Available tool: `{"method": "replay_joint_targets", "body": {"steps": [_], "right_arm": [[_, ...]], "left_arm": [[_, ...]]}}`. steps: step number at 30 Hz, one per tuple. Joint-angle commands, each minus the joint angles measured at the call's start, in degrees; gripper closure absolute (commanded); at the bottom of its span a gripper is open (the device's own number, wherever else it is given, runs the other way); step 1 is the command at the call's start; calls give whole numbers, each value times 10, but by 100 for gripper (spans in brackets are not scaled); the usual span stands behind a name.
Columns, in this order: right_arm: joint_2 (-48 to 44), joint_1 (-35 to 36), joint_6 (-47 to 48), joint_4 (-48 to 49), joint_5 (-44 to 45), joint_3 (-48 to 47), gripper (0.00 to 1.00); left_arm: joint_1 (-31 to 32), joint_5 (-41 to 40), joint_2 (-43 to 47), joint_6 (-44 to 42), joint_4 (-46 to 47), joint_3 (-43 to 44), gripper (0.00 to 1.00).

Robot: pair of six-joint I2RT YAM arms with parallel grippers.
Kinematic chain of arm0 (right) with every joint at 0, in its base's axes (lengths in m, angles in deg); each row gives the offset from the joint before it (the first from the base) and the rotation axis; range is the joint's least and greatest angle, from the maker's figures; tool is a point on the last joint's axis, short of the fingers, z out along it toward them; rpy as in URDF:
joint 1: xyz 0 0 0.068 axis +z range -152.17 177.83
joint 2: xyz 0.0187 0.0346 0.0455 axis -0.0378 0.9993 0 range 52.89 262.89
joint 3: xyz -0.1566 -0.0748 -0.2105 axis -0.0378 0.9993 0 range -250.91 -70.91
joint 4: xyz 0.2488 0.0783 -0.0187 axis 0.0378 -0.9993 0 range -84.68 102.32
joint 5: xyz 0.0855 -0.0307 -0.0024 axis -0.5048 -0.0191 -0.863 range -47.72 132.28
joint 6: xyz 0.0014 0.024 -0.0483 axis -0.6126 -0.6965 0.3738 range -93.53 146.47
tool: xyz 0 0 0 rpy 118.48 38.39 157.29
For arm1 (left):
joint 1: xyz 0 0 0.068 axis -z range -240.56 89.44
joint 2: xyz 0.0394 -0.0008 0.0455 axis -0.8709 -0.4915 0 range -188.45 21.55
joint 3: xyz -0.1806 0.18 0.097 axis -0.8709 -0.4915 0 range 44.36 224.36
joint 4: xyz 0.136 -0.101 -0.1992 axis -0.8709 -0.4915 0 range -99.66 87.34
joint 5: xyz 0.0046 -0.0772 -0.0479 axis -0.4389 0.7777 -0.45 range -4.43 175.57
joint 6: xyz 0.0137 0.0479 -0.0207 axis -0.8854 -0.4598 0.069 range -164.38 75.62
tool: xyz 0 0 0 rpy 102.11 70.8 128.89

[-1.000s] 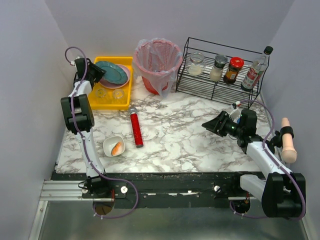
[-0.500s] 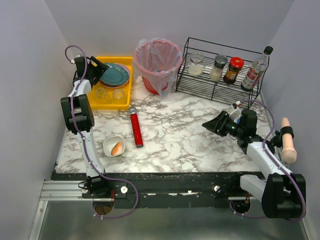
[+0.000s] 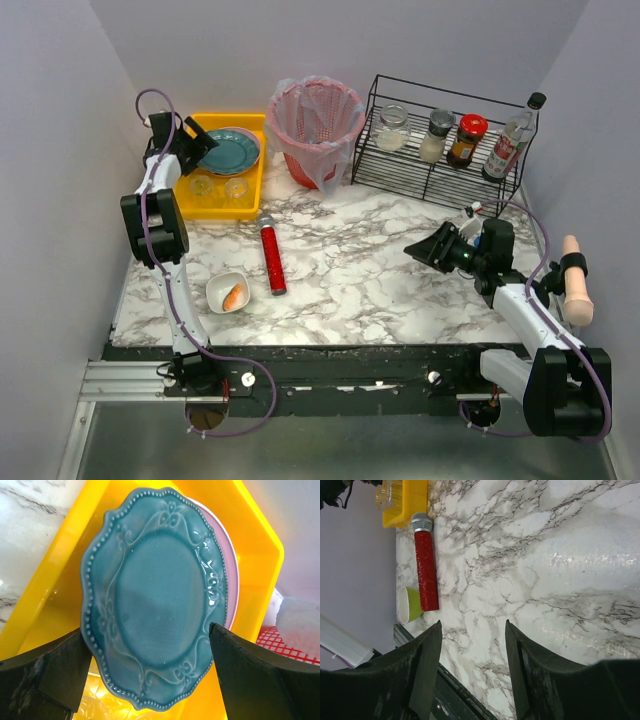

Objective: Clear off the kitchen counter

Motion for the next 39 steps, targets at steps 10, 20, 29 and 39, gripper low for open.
{"method": "replay_joint_targets", "body": {"steps": [10, 20, 29, 39], "right_arm": [[4, -4, 4, -4, 2, 11, 39], [7, -4, 3, -1, 0, 10, 38], [7, -4, 20, -4, -2, 5, 38], [-8, -4, 64, -32, 23, -19, 38]], "left_arm": [[5, -74, -4, -93, -129, 116, 1], [13, -94, 6, -108, -147, 122, 1], [17, -136, 125, -101, -136, 56, 1], [17, -147, 327, -53, -87, -169, 1]]}}
